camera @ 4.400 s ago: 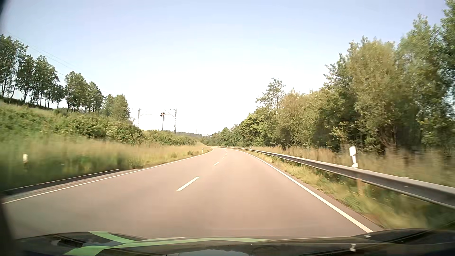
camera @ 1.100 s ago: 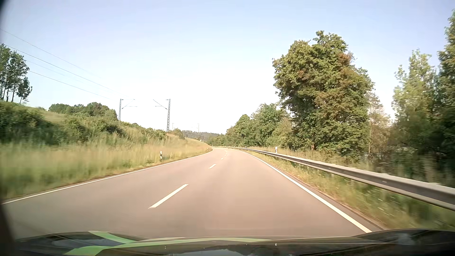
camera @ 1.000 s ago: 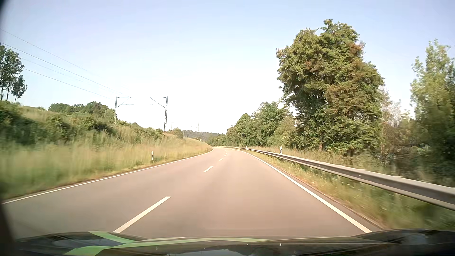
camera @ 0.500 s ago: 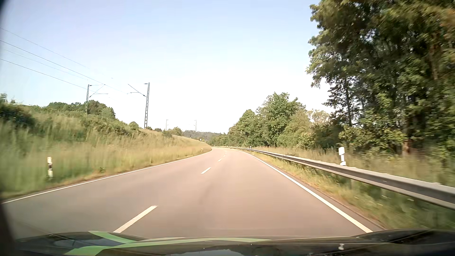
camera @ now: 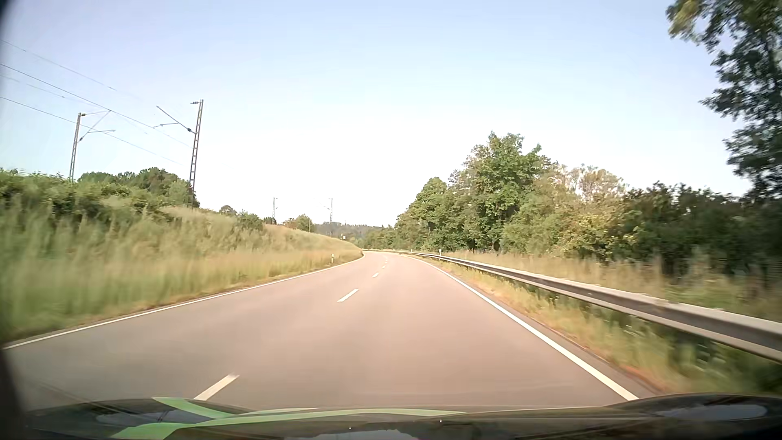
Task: Follow the waypoints while adhering to traffic rules and regulations
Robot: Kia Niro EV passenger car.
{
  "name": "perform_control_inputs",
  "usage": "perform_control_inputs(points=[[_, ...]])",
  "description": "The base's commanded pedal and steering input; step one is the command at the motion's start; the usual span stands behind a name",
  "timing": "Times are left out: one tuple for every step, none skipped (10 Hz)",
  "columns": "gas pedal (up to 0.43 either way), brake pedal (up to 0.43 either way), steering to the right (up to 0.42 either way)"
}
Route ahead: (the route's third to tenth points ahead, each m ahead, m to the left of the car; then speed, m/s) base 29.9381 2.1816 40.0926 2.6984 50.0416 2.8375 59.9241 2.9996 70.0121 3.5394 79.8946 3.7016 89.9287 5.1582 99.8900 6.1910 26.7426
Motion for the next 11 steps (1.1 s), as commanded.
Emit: perform_control_inputs(points=[[0.087,0.000,-0.007],[0.118,0.000,-0.007],[0.130,0.000,-0.007],[0.150,0.000,-0.007],[0.169,0.000,-0.007],[0.189,0.000,-0.007],[0.197,0.000,-0.007],[0.197,0.000,-0.007],[0.197,0.000,-0.007],[0.197,0.000,-0.007],[0.177,0.000,-0.007]])
